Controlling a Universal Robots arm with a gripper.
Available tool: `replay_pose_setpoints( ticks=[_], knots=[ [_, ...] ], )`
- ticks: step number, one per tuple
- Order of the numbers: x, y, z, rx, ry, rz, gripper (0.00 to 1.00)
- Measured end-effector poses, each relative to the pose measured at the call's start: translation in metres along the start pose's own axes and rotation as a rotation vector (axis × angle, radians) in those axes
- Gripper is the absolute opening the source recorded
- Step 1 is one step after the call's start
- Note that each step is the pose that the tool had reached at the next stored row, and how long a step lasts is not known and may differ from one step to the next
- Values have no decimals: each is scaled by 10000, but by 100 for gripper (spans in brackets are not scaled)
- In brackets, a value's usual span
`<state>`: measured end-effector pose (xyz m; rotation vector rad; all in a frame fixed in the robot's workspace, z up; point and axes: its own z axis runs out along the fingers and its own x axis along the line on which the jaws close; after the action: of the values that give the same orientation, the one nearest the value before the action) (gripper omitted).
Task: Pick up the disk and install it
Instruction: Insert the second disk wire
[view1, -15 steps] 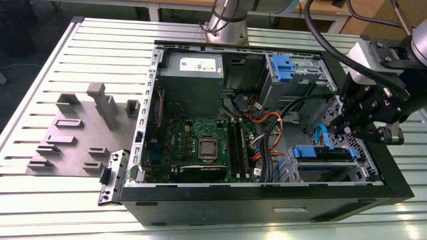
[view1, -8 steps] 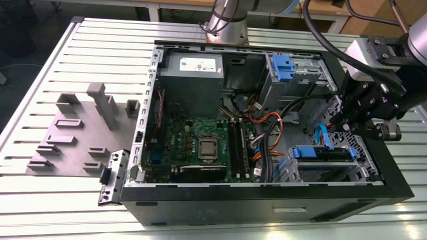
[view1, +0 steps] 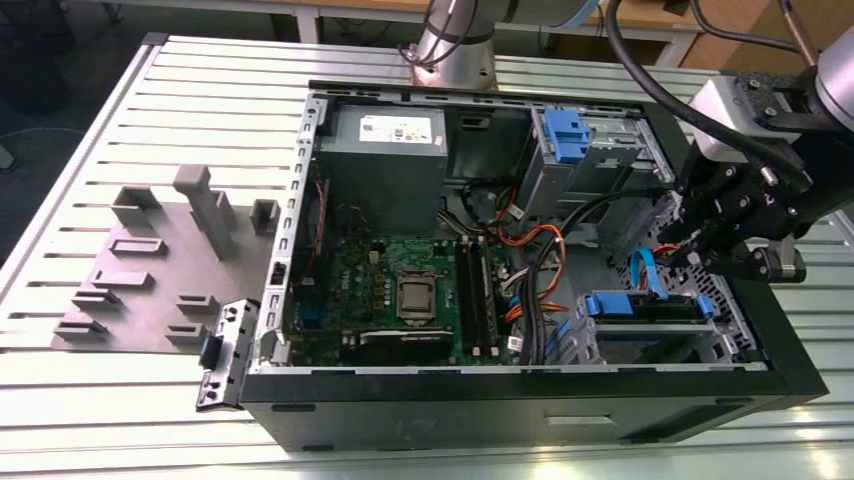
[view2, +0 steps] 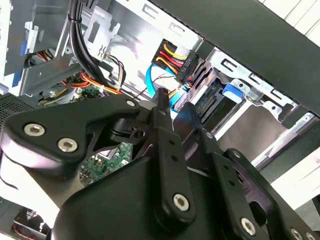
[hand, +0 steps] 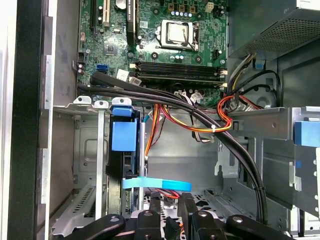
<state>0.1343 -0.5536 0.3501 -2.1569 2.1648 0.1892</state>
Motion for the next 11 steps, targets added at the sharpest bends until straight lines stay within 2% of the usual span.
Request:
replay_pose_setpoints(
  ticks=[3, 11],
  knots=[
    [-1, -11, 2, 0, 1, -2, 31],
    [-26, -120, 20, -3, -3, 0, 31]
  ],
)
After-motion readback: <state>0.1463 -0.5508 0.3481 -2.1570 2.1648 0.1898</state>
